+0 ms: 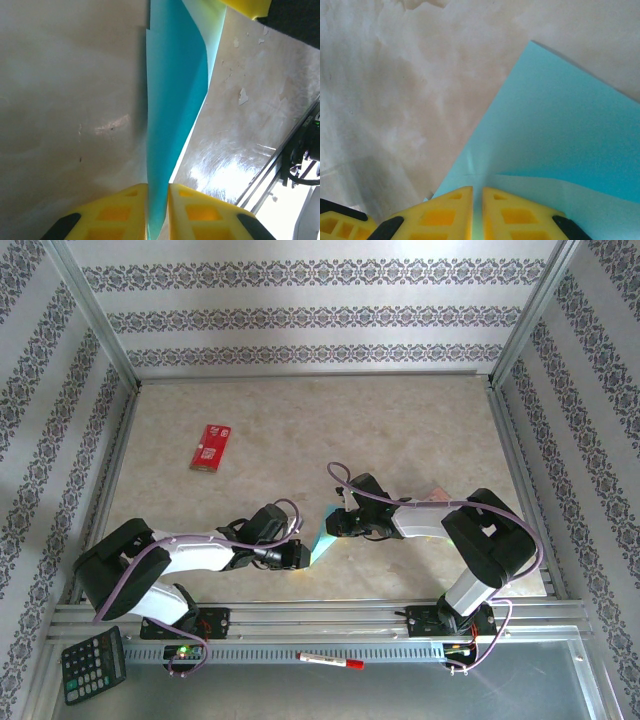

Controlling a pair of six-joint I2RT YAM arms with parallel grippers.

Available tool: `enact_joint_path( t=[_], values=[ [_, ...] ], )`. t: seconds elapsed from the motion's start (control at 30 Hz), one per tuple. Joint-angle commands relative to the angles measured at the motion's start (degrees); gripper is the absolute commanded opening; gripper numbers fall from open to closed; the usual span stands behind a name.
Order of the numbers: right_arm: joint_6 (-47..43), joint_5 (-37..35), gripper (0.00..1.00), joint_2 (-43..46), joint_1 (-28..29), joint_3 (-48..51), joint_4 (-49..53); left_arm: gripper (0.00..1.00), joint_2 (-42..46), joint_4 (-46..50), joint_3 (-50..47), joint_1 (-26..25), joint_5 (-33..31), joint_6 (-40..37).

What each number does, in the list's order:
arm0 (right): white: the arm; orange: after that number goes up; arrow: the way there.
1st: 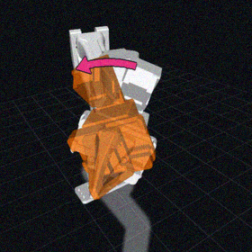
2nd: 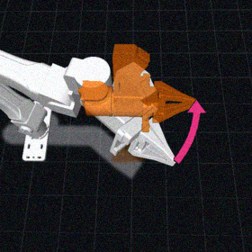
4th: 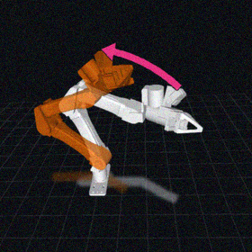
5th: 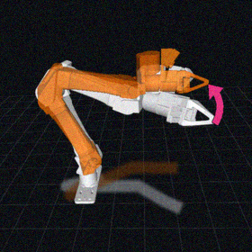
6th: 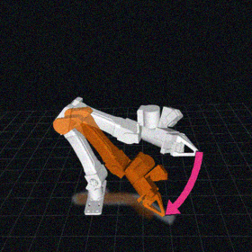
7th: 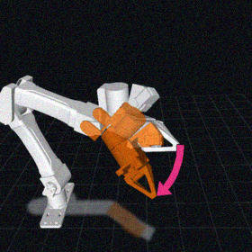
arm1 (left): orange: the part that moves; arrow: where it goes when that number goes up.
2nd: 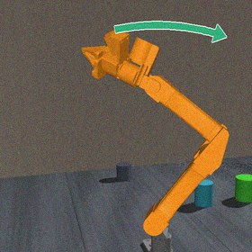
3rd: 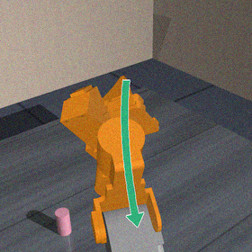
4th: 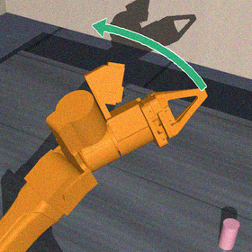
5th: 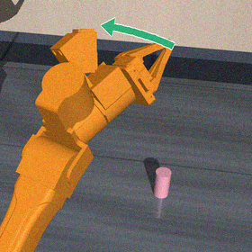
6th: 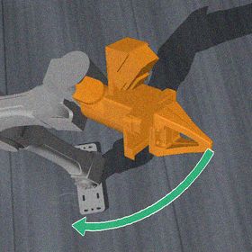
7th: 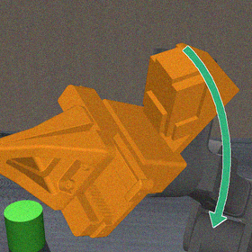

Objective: Fold a paper plane with a square sheet of paper (pick it up from the middle)
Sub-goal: Fold the wing for the fifth time at the center of the table.

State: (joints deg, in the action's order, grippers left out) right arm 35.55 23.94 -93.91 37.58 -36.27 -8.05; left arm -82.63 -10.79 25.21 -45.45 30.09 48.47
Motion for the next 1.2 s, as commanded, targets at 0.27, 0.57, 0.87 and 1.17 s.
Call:
enact_joint_path(
  t=[0.27, 0.57, 0.87, 1.17],
  values=[
    [-1.3, -2.3, 0.15, -2.5, -0.7, 0.8, 4.5, 0.12, 0.1, -3.5, -3.0, 0.9, 2.5, 2.3],
    [-1.2, -2.3, 0.15, -2.2, -0.7, 0.9, 4.8, 0.32, 9.6, 8.0, -1.5, 0.8, -1.7, -3.4],
    [-1.1, -2.2, 0.15, -2.7, -0.7, 0.8, 4.4, 0.13, 12.3, 10.5, 4.7, -1.5, -2.7, -6.0],
    [-1.0, -2.3, 0.15, -2.7, -0.7, 1.1, 4.1, 0.05, 1.2, 4.3, 8.5, -2.3, 2.2, -5.0]
  ],
)
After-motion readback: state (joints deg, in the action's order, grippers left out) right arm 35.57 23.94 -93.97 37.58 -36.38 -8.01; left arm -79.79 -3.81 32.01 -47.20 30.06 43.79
